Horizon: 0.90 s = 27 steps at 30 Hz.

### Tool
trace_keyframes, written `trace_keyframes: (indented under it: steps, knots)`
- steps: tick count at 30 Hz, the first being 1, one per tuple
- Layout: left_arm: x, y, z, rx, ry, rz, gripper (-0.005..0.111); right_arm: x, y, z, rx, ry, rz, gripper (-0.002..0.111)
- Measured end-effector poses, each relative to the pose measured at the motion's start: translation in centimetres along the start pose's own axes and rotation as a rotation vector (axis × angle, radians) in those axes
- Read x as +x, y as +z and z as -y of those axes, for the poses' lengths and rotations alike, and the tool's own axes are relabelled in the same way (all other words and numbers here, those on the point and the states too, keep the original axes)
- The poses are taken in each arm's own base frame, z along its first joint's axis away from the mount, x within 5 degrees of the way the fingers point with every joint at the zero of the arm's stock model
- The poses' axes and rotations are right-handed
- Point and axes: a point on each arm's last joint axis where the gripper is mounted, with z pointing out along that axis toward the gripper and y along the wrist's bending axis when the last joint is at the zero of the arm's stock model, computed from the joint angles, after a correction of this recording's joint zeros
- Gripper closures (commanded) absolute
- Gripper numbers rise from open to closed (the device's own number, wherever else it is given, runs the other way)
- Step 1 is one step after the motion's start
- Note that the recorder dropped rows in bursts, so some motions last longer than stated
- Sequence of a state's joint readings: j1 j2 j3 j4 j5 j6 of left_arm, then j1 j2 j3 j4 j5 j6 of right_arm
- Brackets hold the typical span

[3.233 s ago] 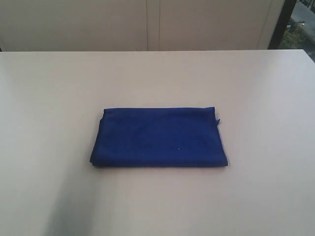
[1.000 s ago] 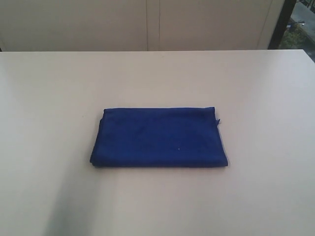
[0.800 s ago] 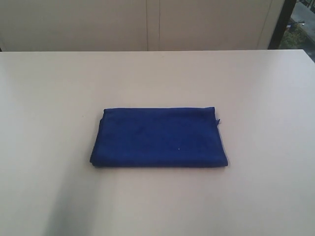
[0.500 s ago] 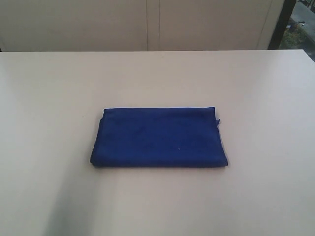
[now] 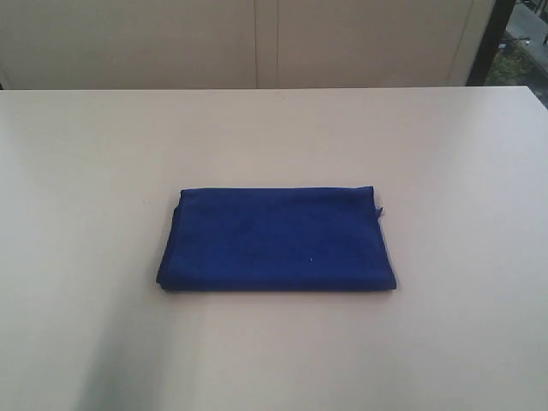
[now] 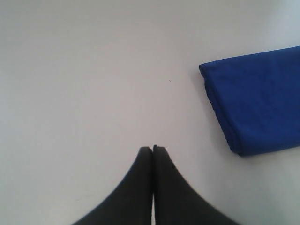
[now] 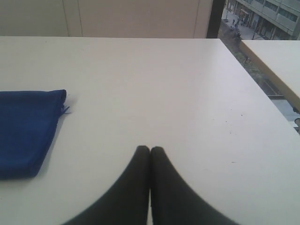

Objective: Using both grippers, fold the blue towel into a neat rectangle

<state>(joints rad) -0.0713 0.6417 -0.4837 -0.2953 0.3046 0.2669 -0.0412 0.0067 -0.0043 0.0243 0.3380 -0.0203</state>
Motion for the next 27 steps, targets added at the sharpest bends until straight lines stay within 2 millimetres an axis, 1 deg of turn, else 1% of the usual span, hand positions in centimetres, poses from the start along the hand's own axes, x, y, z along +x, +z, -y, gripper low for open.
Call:
trace_keyframes:
  steps: [18,23,27]
  knots:
    - [0.0,0.0,0.0,0.0,0.0,0.002,0.107,0.0,0.0,0.0,0.0,0.0,0.0,0.108]
    - [0.1,-1.4,0.1,-0.022,0.042,0.062,0.107,0.0,0.0,0.0,0.0,0.0,0.0,0.108]
    - [1.6,-2.4,0.4,-0.023,0.057,0.087,0.107,0.0,0.0,0.0,0.0,0.0,-0.002,0.108]
